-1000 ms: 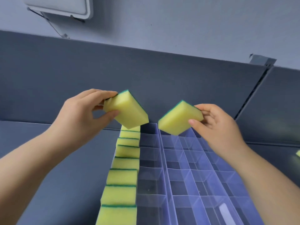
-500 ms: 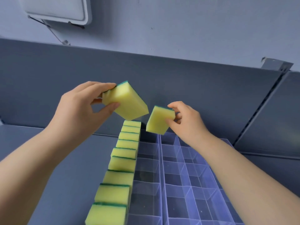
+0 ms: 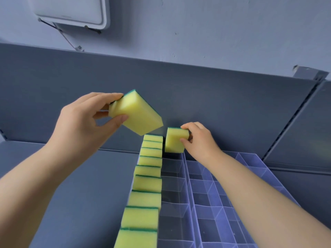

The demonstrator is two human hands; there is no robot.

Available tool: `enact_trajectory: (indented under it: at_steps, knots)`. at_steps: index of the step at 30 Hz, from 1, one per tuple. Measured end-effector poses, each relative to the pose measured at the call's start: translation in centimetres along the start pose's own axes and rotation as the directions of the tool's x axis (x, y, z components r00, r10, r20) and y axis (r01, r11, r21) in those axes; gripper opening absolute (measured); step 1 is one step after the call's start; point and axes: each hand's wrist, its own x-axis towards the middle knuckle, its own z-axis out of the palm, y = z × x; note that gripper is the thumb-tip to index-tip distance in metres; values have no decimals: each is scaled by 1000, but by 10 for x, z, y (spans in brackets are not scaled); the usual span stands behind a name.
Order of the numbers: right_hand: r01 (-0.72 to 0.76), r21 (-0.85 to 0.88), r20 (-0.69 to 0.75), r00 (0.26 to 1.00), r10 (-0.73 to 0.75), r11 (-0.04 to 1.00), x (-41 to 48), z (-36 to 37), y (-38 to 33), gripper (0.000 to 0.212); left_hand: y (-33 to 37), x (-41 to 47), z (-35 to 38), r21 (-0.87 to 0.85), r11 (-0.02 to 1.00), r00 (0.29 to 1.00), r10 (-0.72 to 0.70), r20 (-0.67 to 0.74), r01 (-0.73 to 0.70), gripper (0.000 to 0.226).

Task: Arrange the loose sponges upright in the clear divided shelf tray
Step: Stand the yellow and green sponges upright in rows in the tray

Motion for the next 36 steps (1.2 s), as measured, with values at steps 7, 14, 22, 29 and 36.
enact_trajectory:
  at_steps: [7, 14, 22, 29, 36]
  knots:
    - [-16, -25, -22, 1000, 15, 1000, 3, 8, -3, 32, -5, -1, 1, -43, 999, 1000, 10, 24, -9, 42]
    - [10, -86, -5, 1000, -10, 996, 3, 7, 0, 28, -5, -1, -1, -26, 999, 999, 32, 41, -31, 42]
    - [60, -191, 84, 995, -44, 980, 1, 12, -4, 28, -4, 2, 1, -22, 998, 997, 55, 47, -54, 41]
    - [22, -275, 138, 990, 17, 961, -2, 22, 11, 8, -1, 3, 8, -14, 998, 995, 65, 70, -64, 41]
    - [-122, -42, 145, 981, 127, 992, 3, 28, 18, 6, 5, 5, 29, -15, 995, 985, 99, 144, -98, 38]
